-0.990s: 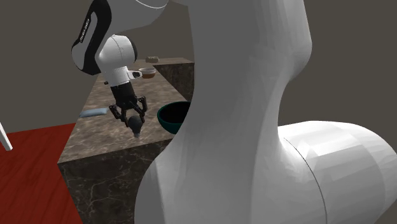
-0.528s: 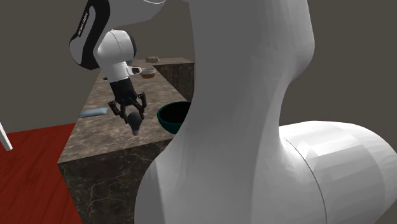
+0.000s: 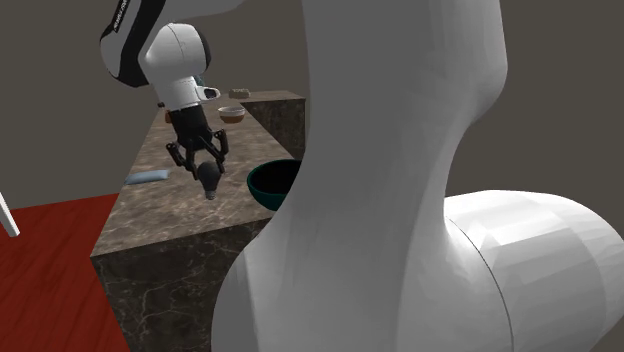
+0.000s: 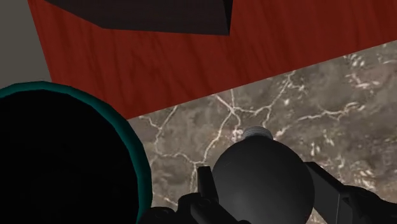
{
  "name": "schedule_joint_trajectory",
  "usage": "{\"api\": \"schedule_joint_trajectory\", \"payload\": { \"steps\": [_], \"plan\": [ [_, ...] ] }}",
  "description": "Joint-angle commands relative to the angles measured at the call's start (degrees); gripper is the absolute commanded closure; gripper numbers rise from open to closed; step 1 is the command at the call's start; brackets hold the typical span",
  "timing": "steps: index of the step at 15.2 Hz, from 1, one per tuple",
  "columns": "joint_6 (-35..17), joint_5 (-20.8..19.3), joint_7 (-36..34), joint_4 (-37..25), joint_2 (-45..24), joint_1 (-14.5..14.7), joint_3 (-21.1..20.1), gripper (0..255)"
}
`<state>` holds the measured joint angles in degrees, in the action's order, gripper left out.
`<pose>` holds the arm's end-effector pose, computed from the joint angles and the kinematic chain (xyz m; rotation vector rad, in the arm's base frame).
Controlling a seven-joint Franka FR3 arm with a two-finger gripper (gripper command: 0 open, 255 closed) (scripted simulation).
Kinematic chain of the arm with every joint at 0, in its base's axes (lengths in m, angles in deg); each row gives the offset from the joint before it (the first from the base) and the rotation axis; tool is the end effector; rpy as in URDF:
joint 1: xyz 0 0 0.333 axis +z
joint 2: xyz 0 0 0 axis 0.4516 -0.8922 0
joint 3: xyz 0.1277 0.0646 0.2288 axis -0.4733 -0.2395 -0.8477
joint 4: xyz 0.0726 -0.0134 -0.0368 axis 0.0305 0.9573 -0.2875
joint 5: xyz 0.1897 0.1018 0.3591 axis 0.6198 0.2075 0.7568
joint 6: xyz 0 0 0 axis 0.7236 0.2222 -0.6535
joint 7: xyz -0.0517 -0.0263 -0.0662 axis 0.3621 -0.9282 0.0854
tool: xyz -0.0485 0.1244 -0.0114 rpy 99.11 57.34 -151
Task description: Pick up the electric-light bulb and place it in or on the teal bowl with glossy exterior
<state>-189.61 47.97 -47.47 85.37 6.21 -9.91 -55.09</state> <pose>0.5200 0.3693 0.2630 2.8984 0.1526 -0.1750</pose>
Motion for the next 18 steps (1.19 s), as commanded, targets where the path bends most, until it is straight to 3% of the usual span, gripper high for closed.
{"api": "schedule_joint_trajectory", "payload": {
  "steps": [1,18],
  "plan": [
    [1.3,0.3,0.3,-0.9,0.5,0.0,-0.1,255],
    [12.6,2.0,2.6,-9.3,3.9,0.2,-0.9,255]
  ]
}}
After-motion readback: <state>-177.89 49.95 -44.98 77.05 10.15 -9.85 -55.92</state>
